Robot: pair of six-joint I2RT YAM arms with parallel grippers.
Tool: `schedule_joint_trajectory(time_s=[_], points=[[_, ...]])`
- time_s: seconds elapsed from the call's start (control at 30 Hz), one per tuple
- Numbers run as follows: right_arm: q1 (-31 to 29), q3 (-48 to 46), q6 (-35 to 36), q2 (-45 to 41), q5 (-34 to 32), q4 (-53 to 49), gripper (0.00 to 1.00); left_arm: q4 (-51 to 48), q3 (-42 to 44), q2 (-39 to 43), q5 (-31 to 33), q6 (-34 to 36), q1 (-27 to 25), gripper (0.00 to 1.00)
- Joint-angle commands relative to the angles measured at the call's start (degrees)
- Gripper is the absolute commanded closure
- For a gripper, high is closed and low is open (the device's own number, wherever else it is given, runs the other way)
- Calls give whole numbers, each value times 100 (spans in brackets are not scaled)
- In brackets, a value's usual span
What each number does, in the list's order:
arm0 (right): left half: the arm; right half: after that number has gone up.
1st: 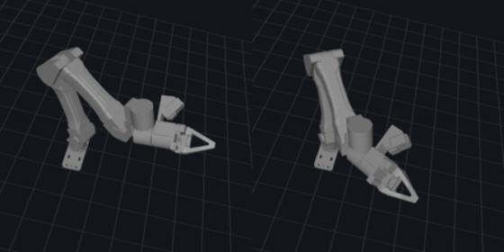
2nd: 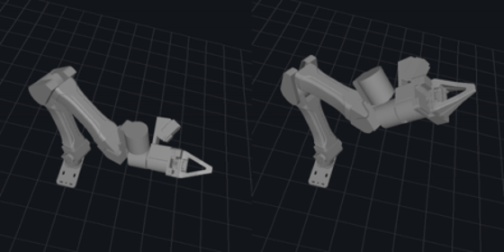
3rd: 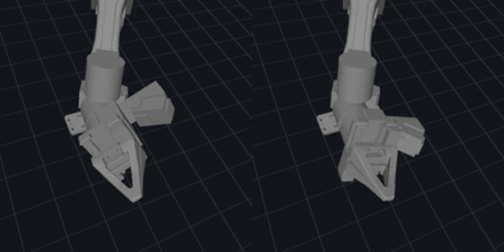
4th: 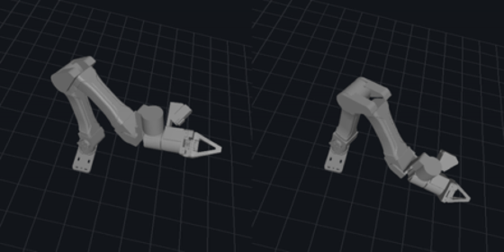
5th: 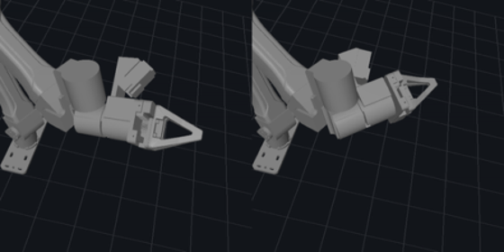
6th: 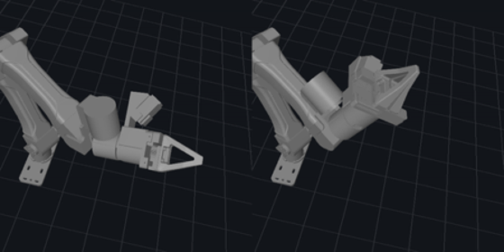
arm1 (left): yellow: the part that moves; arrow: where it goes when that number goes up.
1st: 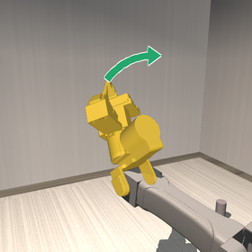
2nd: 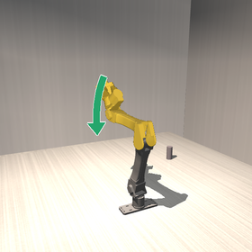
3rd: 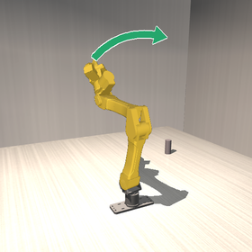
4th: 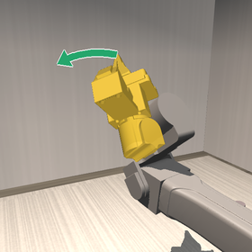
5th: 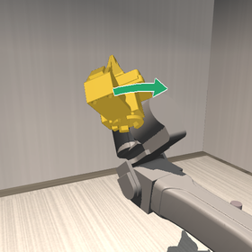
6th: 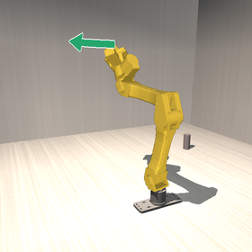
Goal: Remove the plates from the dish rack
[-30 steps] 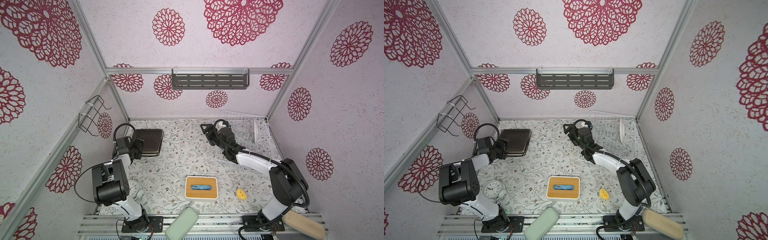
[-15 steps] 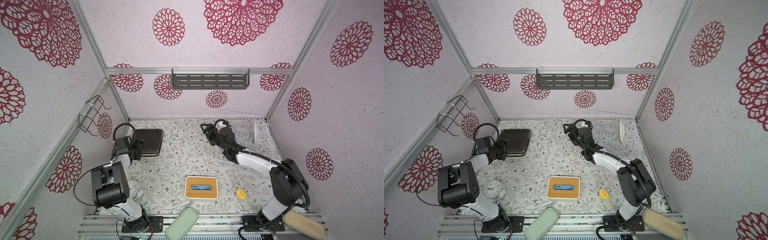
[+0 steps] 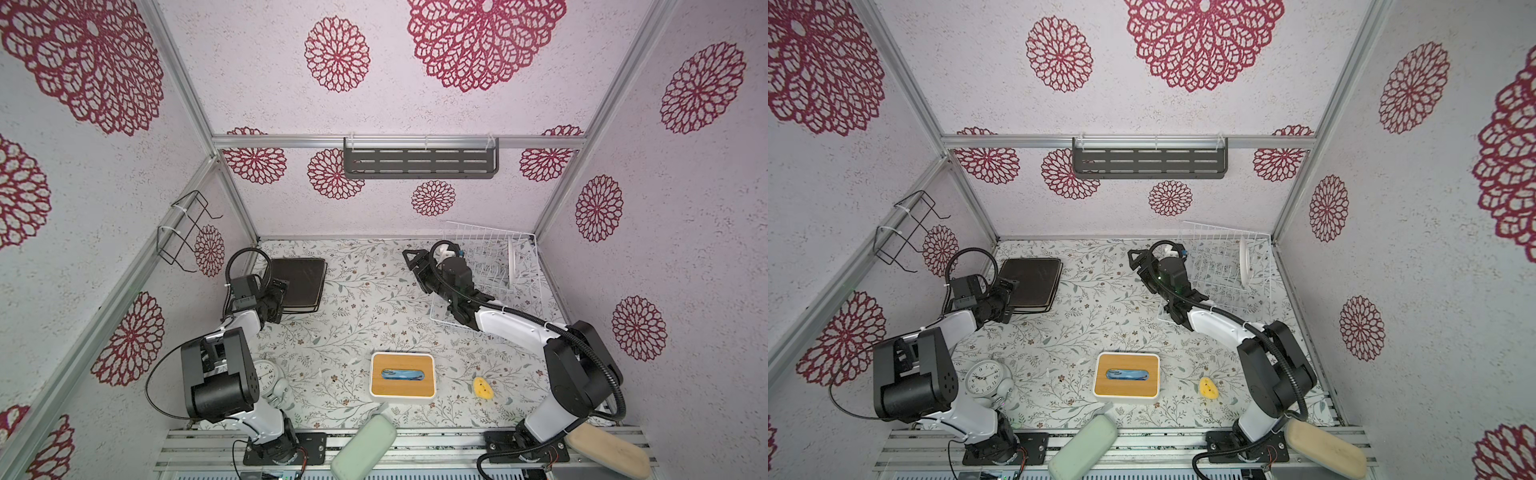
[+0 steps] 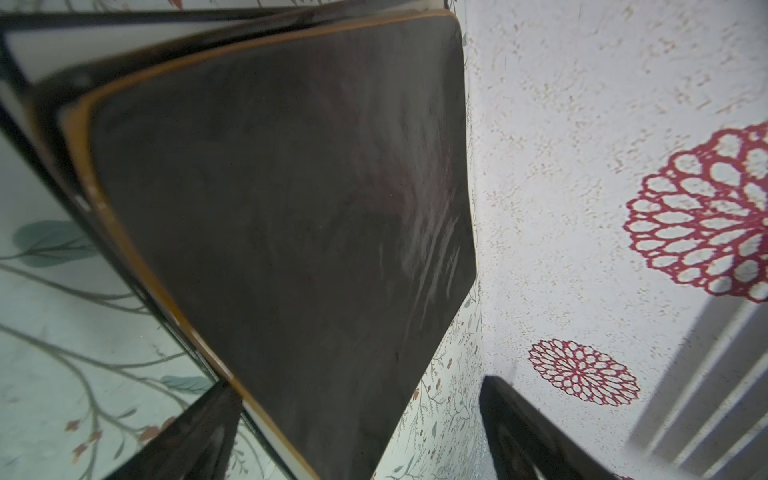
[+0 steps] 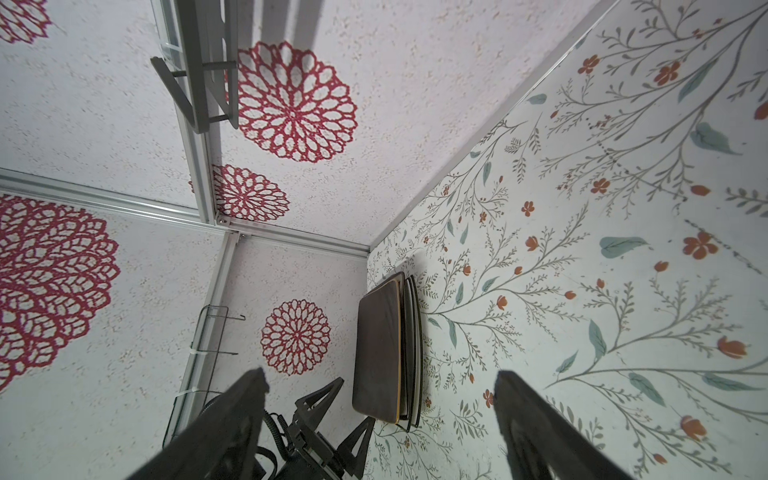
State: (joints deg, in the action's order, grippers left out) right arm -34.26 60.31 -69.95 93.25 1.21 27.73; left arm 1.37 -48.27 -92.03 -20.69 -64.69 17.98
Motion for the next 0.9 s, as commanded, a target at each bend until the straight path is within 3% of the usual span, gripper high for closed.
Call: schedule_joint_trajectory(time_s=[0.0,0.33,0.67,0.87], points=[[42,97,452,-366,-317,-200,11,181,41,345,-47,67,-23,6],[82,791,2091,-595,-1395,-2202,10,123,491,1079,-44,240,-69,5],[569,2009,4028,-638,-3088,-4726,10,-769,370,2066,1071,1007,-1306,4],[841,2661,4943,-203,-4343,-5681,8,-1139,-77,2312,1312,1239,-1666,3]])
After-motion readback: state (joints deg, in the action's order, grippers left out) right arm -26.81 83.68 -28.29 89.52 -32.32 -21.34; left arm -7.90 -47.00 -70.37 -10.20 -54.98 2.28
